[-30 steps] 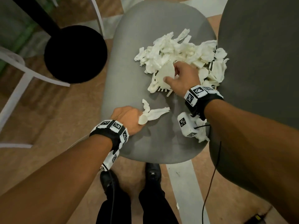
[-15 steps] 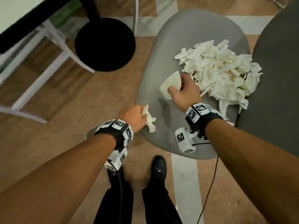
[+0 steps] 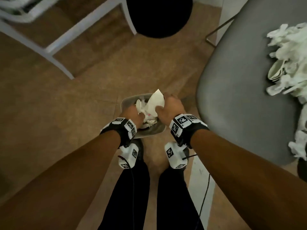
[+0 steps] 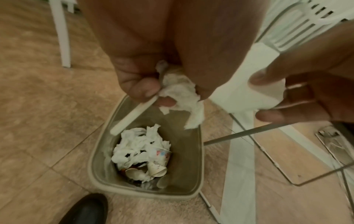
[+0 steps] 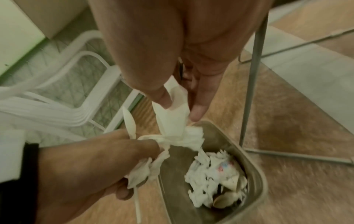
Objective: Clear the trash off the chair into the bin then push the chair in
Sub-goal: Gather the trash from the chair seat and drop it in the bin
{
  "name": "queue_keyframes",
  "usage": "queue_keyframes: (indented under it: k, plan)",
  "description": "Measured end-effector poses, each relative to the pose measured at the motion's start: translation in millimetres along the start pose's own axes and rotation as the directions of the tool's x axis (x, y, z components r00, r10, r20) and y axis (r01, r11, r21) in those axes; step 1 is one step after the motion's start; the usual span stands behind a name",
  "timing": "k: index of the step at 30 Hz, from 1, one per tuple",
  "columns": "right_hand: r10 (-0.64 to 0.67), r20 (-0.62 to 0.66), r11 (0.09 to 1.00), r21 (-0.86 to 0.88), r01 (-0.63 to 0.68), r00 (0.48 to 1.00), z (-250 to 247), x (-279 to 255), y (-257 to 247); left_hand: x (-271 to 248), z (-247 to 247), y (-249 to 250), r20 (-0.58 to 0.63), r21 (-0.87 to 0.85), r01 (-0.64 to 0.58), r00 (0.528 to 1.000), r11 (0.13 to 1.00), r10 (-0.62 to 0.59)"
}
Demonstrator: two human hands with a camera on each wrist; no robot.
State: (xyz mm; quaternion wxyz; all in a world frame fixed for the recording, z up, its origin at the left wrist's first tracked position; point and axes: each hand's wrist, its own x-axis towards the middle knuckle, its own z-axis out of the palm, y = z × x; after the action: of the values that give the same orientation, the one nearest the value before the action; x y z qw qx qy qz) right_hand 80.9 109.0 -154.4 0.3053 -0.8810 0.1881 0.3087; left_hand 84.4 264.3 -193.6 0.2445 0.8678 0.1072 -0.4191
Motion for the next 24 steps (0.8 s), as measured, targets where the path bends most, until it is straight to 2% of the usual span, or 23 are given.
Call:
queue_keyframes:
  k: [2, 4, 9, 10, 12, 16, 20, 24]
  plan:
    - [0.022, 0.018, 0.999, -0.034, -0.021, 1.000, 25.3, 10.4, 3.6, 14.9, 9.9, -18.0, -0.028, -0.031, 0.035, 0.999, 0.999, -0.035]
    - [0.049, 0.046, 0.995, -0.085, -0.045, 0.998, 47.6, 21.1, 8.3, 25.1, 17.4, -28.1, -0.037, -0.079, 0.001, 0.999, 0.997, -0.003]
    - [0.058, 0.153, 0.979, -0.200, -0.027, 0.987, 78.7, 36.1, 18.1, 62.1, 45.2, -49.5, 0.092, -0.224, -0.033, 0.994, 0.974, 0.055]
    - [0.064, 0.177, 0.976, -0.218, -0.024, 0.982, 78.1, 35.1, 19.9, 65.2, 49.2, -51.5, 0.102, -0.203, -0.043, 0.993, 0.978, 0.065]
    - [0.063, 0.209, 0.975, -0.220, -0.016, 0.976, 71.3, 31.9, 21.5, 56.2, 40.8, -43.4, 0.104, -0.117, -0.038, 0.993, 0.992, 0.051]
    - [0.016, 0.247, 0.977, -0.208, 0.037, 0.969, 41.9, 20.4, 16.7, 33.8, 17.2, -18.3, 0.030, -0.028, -0.025, 0.999, 0.999, 0.026]
    - [-0.046, 0.214, 0.982, -0.172, 0.084, 0.976, -5.3, 0.6, 4.6, 6.8, -20.9, 32.0, -0.006, 0.089, -0.140, 0.990, 0.986, 0.141]
    - [-0.115, 0.091, 0.988, -0.095, 0.123, 0.989, -46.0, -13.4, -0.6, -17.4, -44.3, 91.8, -0.030, 0.178, -0.231, 0.970, 0.956, 0.240]
